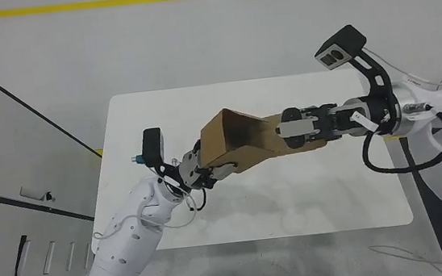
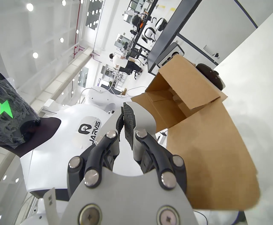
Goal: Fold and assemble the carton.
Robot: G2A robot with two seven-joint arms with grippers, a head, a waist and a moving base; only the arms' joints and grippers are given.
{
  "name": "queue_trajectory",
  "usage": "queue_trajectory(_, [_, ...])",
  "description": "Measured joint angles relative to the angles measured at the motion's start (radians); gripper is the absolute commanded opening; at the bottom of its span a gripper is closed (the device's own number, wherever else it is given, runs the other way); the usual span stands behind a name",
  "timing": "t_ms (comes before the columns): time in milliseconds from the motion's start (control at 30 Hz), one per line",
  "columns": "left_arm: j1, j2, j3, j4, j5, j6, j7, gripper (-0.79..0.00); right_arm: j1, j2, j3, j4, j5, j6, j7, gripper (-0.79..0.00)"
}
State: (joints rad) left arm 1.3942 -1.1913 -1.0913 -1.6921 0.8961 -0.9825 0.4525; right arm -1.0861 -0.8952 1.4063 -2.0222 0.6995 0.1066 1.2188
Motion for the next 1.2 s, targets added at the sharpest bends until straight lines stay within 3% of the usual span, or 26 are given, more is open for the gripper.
queue_trajectory(367, [0.014,-0.001,-0.002,-0.001,-0.042,-0.015,0.006,-0.785,-0.003,-0.002,0.007,-0.033,-0.002,-0.017,-0.048,-0.785])
queue_trajectory(700, [0.001,0.009,0.050,-0.030,0.028,-0.030,0.151,-0.785,0.028,-0.001,0.007,-0.041,-0.008,-0.008,-0.034,-0.785])
queue_trajectory(900, [0.000,0.010,0.049,-0.032,0.027,-0.028,0.146,-0.785,0.027,-0.001,0.007,-0.041,-0.008,-0.008,-0.034,-0.785])
queue_trajectory(1000, [0.007,0.012,0.040,-0.038,0.075,-0.014,0.093,-0.785,0.023,-0.002,0.001,-0.065,-0.013,-0.023,-0.044,-0.785])
queue_trajectory(1200, [0.019,0.009,0.038,-0.029,0.063,-0.030,0.114,-0.785,0.064,-0.005,-0.036,-0.104,-0.032,-0.048,-0.005,-0.785])
